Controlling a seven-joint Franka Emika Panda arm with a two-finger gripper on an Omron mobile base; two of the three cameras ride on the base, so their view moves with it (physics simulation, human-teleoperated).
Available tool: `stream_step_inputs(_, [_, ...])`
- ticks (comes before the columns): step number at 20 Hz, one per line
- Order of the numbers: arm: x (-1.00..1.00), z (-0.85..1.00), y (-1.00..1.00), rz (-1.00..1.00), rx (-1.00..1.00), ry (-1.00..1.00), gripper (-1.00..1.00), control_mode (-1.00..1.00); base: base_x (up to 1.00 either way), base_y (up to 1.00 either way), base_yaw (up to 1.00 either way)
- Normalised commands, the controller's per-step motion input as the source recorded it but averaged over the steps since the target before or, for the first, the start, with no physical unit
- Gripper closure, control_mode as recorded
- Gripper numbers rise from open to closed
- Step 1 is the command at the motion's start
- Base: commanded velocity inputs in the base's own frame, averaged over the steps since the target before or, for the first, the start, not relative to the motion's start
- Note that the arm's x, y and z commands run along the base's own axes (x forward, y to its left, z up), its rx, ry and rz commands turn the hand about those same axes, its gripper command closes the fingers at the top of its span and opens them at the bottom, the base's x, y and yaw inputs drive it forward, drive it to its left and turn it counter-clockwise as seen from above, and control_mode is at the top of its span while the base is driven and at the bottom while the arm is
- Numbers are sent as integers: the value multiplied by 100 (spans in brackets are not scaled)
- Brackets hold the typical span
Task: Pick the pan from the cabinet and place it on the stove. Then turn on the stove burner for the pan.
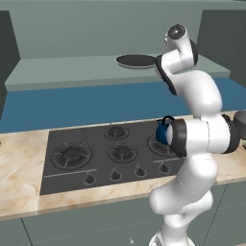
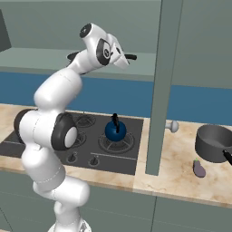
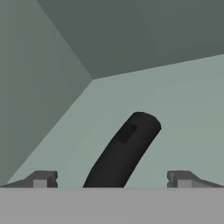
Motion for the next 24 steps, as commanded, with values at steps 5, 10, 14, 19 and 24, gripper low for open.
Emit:
stream_step_inputs(5, [12, -4, 0, 0, 1, 0, -100, -100, 0, 0, 0])
stream_step_inputs(10, [18, -3, 0, 0, 1, 0, -100, -100, 0, 0, 0])
stream_step_inputs(14, [12, -5, 0, 0, 0, 0, -100, -100, 0, 0, 0])
stream_step_inputs(19, [8, -7, 0, 0, 0, 0, 100, -100, 0, 0, 0])
stream_step_inputs(24, [9, -9, 0, 0, 0, 0, 100, -100, 0, 0, 0])
